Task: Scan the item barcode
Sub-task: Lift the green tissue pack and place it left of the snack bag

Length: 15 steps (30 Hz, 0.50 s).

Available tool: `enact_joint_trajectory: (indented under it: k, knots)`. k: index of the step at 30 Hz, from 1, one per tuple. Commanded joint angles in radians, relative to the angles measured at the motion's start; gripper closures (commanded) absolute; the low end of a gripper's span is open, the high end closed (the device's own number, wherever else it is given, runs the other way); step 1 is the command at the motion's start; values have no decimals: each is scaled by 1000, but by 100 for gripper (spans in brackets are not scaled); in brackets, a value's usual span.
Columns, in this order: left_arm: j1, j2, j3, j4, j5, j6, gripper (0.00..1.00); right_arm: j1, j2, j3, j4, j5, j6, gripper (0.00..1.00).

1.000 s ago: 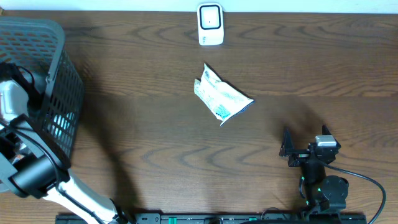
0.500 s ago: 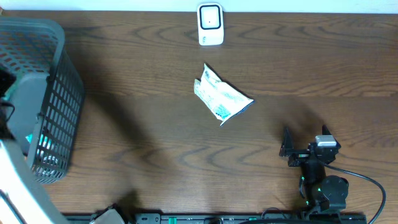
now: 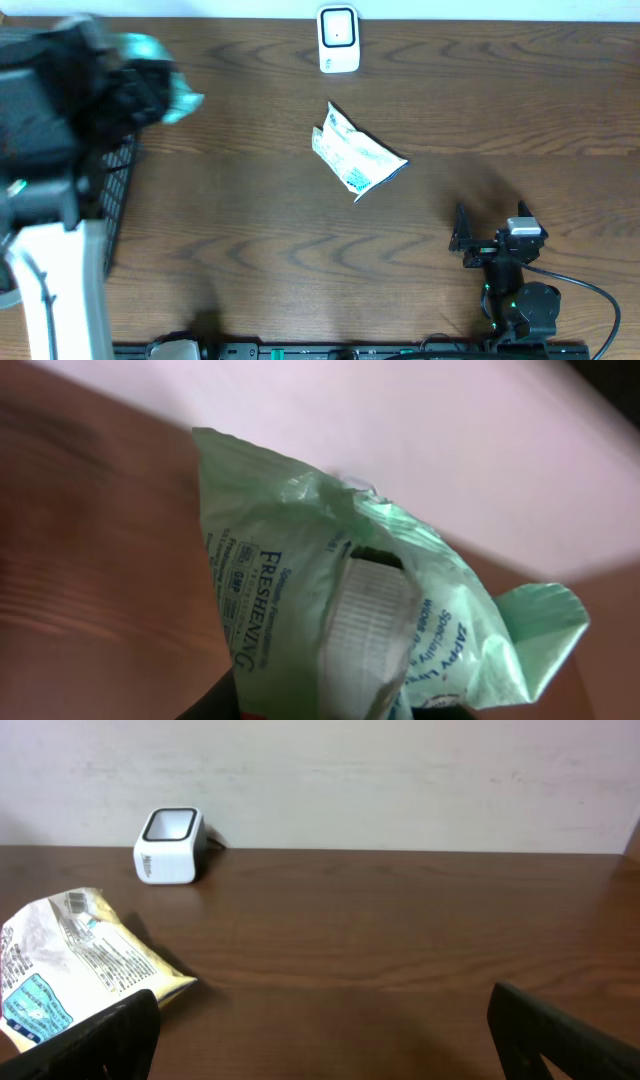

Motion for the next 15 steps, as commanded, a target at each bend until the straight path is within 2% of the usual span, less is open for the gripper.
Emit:
enact_joint_trajectory:
  k: [1, 6, 12, 15]
  knots:
    - [-132, 95, -19, -1, 32, 28, 68, -2, -5, -2, -5, 2, 10, 1]
    - [-240, 254, -19, 0, 17, 28, 68, -2, -5, -2, -5, 1, 10, 1]
    - [-314, 476, -19, 11, -231, 40, 68, -3, -5, -2, -5, 1, 10, 1]
    - [-328, 558, -19, 26, -257, 64, 66, -2, -4, -2, -5, 2, 10, 1]
